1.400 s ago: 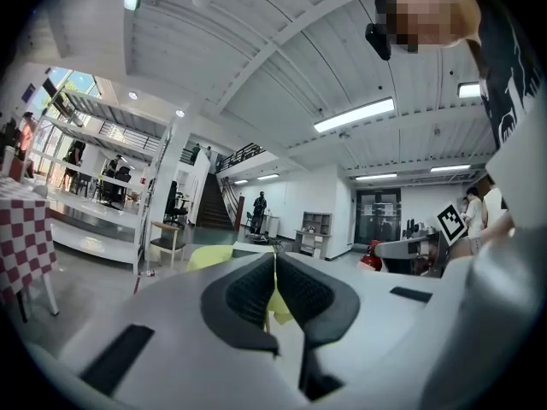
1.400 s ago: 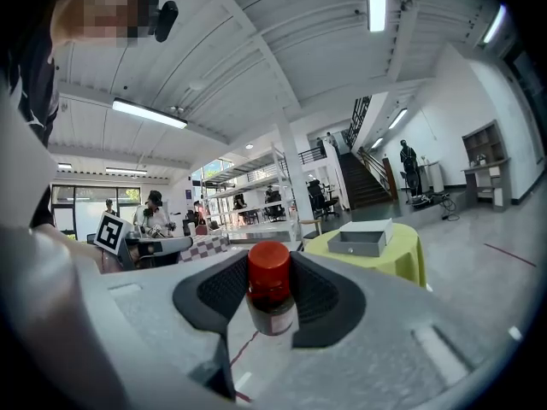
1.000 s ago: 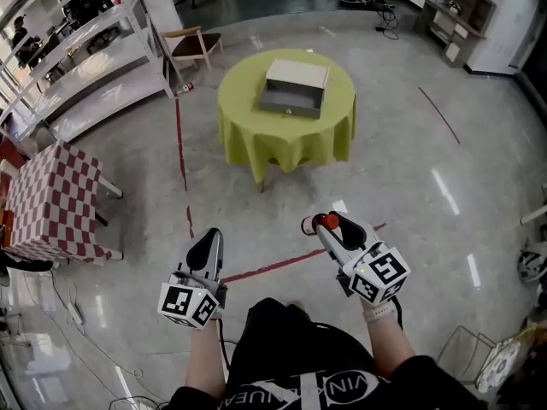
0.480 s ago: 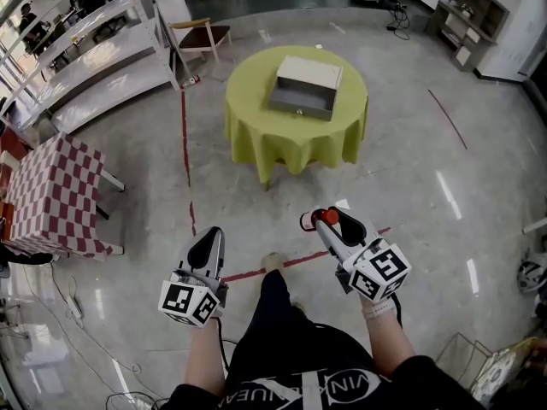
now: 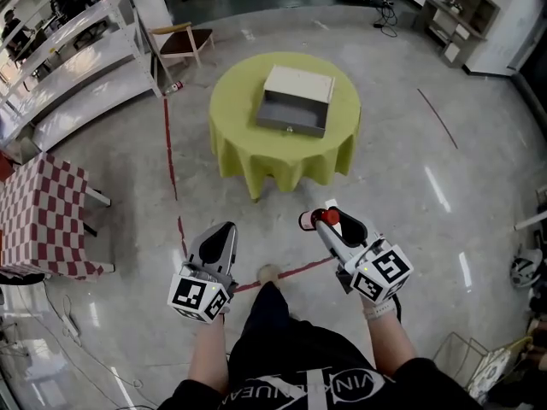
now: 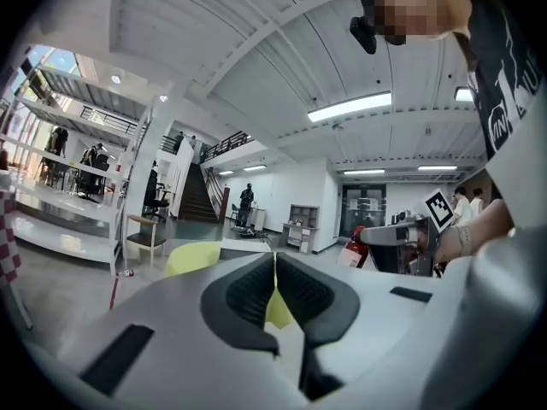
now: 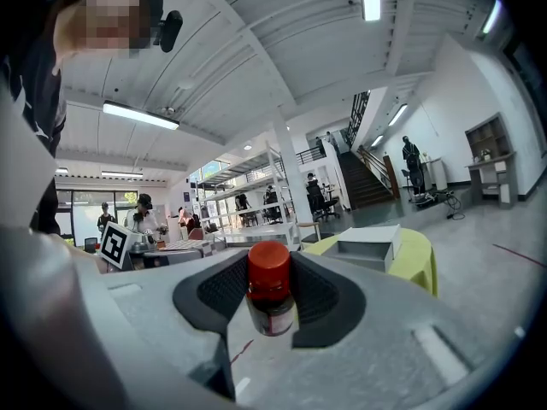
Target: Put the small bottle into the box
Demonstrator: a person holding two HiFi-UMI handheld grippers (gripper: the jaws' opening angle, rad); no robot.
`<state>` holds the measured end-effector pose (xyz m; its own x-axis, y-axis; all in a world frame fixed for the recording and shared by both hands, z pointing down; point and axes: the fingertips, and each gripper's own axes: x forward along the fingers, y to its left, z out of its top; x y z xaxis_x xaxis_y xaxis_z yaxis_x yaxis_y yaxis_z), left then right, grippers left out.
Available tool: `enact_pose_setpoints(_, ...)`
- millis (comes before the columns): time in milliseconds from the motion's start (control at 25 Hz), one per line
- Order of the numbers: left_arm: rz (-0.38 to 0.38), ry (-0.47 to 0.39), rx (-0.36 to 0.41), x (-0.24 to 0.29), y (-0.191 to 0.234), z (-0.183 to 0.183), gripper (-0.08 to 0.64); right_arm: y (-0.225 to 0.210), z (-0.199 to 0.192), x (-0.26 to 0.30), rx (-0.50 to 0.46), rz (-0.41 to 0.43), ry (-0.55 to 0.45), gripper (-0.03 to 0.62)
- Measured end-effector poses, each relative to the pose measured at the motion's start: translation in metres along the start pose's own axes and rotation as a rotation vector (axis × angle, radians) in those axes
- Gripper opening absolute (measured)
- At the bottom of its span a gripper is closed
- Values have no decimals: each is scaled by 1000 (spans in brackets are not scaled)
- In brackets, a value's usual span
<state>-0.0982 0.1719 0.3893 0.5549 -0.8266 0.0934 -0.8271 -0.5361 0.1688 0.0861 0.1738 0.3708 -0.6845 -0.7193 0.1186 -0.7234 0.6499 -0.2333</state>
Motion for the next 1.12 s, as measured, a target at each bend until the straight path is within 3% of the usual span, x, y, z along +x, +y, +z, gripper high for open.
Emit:
enact_pose_setpoints(680, -15, -1, 8, 110, 86, 28, 14, -85, 27, 85, 25, -118, -30, 140)
enact_pose_setpoints(1120, -7, 2, -4, 149, 139, 28, 14, -118, 30, 118, 33, -201, -29, 140)
